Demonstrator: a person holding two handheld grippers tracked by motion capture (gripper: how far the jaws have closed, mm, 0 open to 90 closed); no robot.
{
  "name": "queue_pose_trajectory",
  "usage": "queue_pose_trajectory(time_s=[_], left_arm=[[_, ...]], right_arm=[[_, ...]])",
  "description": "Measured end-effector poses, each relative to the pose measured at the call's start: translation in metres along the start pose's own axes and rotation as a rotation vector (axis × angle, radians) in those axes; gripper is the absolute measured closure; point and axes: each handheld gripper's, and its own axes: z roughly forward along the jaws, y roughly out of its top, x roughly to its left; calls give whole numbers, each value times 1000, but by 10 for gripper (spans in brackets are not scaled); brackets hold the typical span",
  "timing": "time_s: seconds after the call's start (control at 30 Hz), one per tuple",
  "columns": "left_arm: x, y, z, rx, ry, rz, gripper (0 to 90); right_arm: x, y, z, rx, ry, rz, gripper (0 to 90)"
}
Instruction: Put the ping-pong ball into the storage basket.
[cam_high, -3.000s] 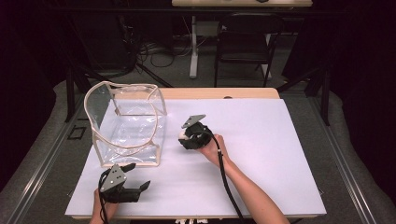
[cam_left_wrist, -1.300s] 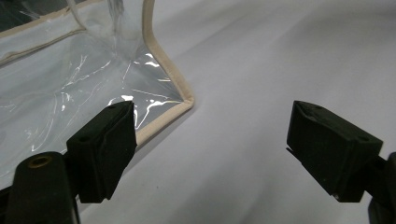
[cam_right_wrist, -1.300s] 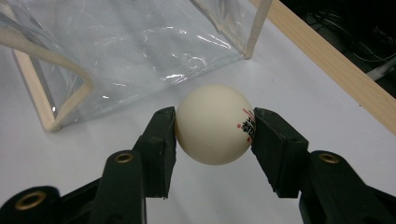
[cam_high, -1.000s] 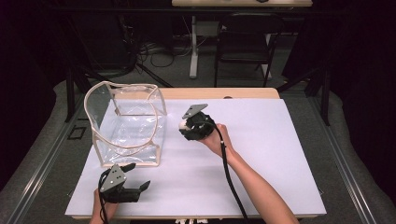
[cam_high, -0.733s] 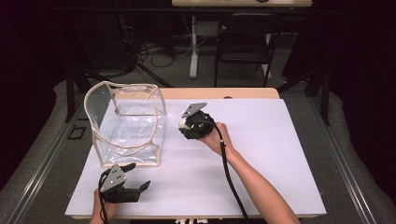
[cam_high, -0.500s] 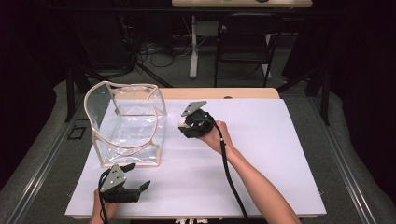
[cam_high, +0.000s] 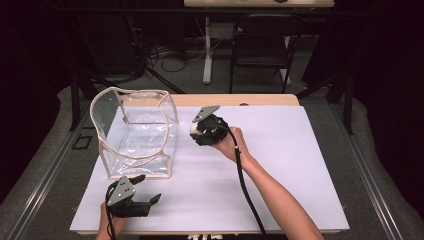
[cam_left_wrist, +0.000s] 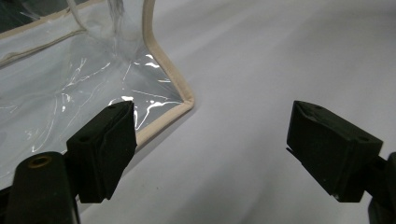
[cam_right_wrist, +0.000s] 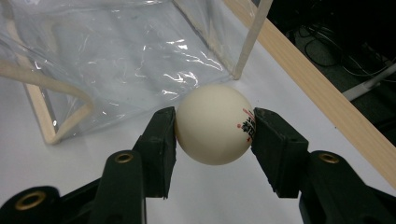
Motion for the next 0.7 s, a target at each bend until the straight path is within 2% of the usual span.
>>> queue_pose_trajectory(time_s=[0.7], left_arm=[[0, 0, 0, -1, 2, 2, 163]], right_arm=[[-5, 12, -5, -16, 1, -1, 504]])
